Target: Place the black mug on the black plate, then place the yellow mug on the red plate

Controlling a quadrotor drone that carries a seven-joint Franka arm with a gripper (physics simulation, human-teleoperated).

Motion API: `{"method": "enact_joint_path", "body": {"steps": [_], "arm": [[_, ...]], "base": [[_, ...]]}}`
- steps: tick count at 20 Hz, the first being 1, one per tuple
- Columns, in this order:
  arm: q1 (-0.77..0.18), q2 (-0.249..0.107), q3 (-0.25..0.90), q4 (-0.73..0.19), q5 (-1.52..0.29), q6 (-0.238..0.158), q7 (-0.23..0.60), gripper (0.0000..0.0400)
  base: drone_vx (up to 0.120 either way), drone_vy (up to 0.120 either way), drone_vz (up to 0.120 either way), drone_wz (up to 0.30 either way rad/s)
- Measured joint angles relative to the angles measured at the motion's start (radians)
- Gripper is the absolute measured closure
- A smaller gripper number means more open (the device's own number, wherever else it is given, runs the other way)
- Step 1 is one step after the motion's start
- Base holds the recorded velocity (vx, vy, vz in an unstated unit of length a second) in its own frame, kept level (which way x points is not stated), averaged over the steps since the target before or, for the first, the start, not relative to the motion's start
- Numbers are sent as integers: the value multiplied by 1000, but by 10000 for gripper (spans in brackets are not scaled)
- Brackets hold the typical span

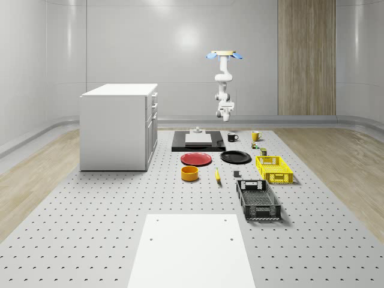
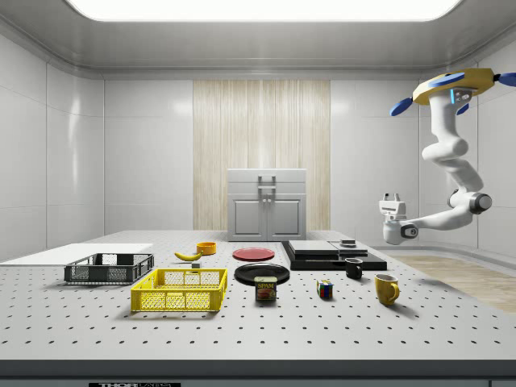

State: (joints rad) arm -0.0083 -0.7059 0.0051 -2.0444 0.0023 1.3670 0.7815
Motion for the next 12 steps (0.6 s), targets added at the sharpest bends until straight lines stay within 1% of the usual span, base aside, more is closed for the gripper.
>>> {"method": "enact_joint_path", "body": {"steps": [12], "arm": [[-2, -6, 4, -6, -5, 9, 0, 0]], "base": [[120, 0, 0, 0]]}}
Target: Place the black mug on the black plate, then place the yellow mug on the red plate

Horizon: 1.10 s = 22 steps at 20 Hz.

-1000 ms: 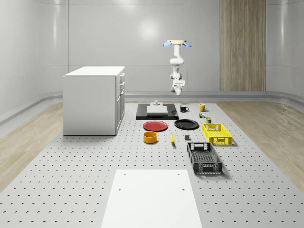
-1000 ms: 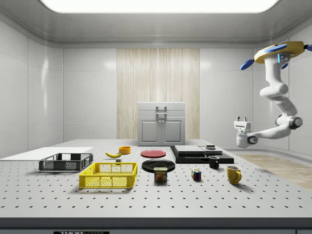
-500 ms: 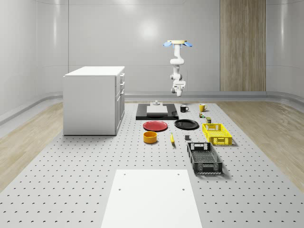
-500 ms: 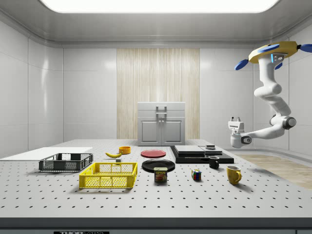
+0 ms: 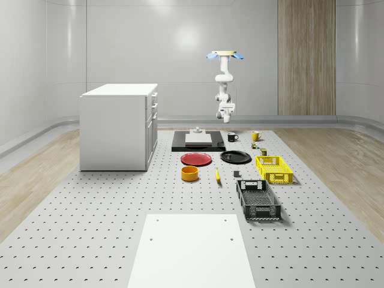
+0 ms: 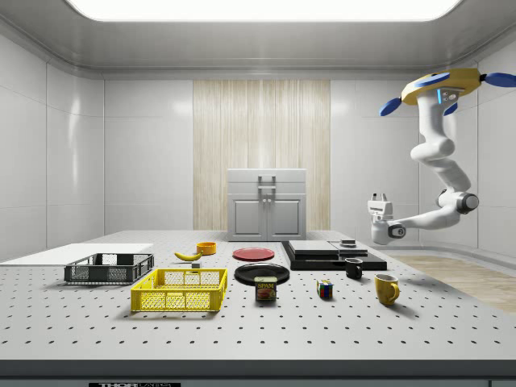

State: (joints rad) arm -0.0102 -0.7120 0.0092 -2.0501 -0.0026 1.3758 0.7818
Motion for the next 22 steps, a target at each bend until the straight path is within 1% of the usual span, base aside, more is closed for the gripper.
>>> {"method": "enact_joint_path", "body": {"steps": [10, 16, 19, 22], "arm": [[-6, -5, 19, -6, -27, 8, 3, 0], [-19, -9, 60, -11, -84, 13, 11, 0], [-32, -12, 102, -18, -144, 16, 19, 0], [-53, -17, 171, -35, -241, 21, 32, 0]], "base": [[120, 0, 0, 0], [120, 0, 0, 0], [0, 0, 0, 0], [0, 0, -13, 0]]}}
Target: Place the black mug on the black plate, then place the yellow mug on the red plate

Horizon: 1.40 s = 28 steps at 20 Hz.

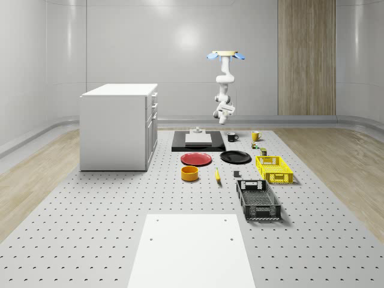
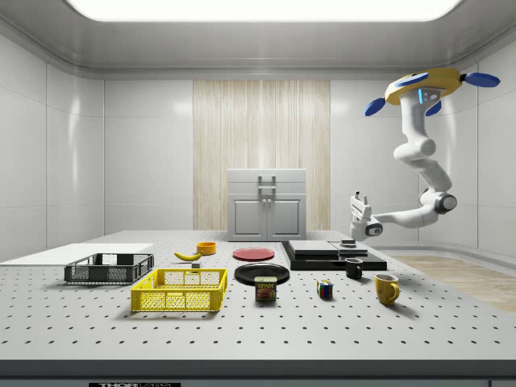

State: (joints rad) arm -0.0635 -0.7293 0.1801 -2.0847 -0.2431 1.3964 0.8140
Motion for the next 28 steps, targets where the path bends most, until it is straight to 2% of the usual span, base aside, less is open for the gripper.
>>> {"method": "enact_joint_path", "body": {"steps": [3, 6, 10, 12, 15, 18, 23, 28], "arm": [[-35, -10, 107, -39, -155, 7, 23, 0], [-90, -30, 262, -126, -386, 19, 64, 0], [-205, -79, 516, -348, -810, 31, 171, 0], [-288, -109, 636, -480, -1038, 20, 252, 0], [-442, -151, 784, -642, -1333, -30, 386, 0], [-602, -190, 889, -735, -1533, -102, 506, 0], [-798, -246, 992, -794, -1688, -192, 637, 0], [-899, -290, 1041, -809, -1733, -227, 704, 0]], "base": [[0, 0, -120, 0], [0, 0, -120, 0], [0, 0, -120, 0], [100, 0, -120, 0], [120, 0, -120, 0], [120, 0, -120, 0], [0, 0, -120, 0], [-56, 0, -120, 0]]}}
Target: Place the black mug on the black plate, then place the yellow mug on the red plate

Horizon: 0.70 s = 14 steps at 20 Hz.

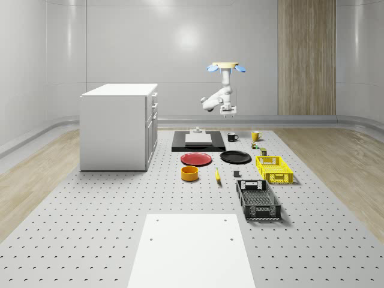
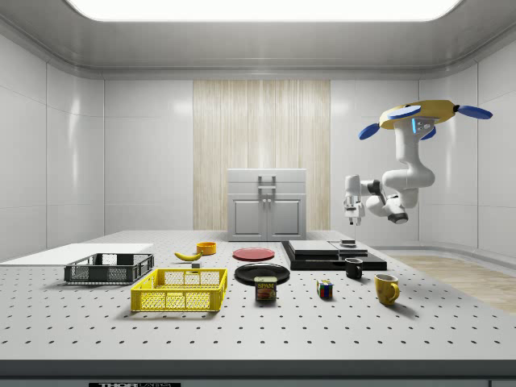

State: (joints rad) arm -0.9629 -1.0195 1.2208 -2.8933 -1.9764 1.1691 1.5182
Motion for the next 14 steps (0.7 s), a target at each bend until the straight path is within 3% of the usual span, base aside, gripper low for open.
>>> {"method": "enact_joint_path", "body": {"steps": [8, 10, 14], "arm": [[-67, -53, 36, -3, -3, 5, 48, 0], [-75, -65, 42, -2, 1, 11, 55, 0], [-89, -87, 52, -1, 10, 27, 66, 0]], "base": [[0, -25, -120, 0], [0, -120, -120, 0], [0, 0, -120, 0]]}}
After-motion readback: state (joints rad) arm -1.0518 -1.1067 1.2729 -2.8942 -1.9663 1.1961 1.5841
